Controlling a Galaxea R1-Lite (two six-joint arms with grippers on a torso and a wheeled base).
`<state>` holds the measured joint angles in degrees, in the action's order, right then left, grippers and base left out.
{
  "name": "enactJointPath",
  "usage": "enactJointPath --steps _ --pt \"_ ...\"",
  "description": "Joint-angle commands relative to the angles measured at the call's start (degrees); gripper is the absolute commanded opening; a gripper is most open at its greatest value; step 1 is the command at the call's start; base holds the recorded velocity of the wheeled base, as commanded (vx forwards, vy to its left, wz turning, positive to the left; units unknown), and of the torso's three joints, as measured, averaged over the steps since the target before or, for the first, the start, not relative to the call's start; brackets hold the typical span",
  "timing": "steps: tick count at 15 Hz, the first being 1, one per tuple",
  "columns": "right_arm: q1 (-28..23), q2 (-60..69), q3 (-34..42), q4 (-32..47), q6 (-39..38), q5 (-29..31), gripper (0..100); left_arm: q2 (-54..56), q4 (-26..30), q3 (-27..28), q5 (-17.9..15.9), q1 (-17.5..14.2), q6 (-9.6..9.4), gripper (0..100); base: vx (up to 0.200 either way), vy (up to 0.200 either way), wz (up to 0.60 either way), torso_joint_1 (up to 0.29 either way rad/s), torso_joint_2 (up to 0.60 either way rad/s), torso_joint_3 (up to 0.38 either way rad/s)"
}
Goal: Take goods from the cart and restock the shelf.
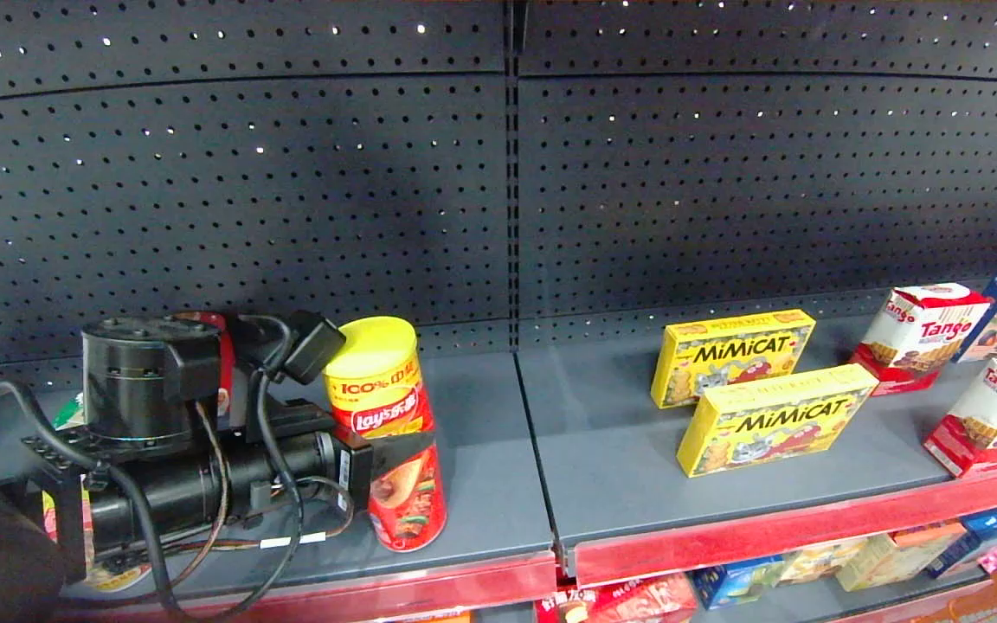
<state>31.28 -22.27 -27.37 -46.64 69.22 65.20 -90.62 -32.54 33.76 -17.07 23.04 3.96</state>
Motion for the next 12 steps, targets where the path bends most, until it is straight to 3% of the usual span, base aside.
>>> enactJointPath --steps 1,2,3,12 --pt "0.0 -0.1 0.0 0.0 0.0 0.0 0 -0.3 -0.1 -0.1 0.0 0.0 -0.01 0 0.0 0.0 0.0 0.0 0.0 0.0" --pt "0.0 -0.1 0.0 0.0 0.0 0.0 0 -0.3 -0.1 -0.4 0.0 0.0 -0.01 0 0.0 0.0 0.0 0.0 0.0 0.0" --pt "0.0 -0.1 0.0 0.0 0.0 0.0 0 -0.3 -0.1 -0.4 -0.1 0.0 -0.01 100 0.0 0.0 0.0 0.0 0.0 0.0" --pt "0.0 -0.1 0.1 0.0 0.0 0.0 0 -0.3 0.0 -0.1 -0.5 0.0 0.08 100 0.0 0.0 0.0 0.0 0.0 0.0"
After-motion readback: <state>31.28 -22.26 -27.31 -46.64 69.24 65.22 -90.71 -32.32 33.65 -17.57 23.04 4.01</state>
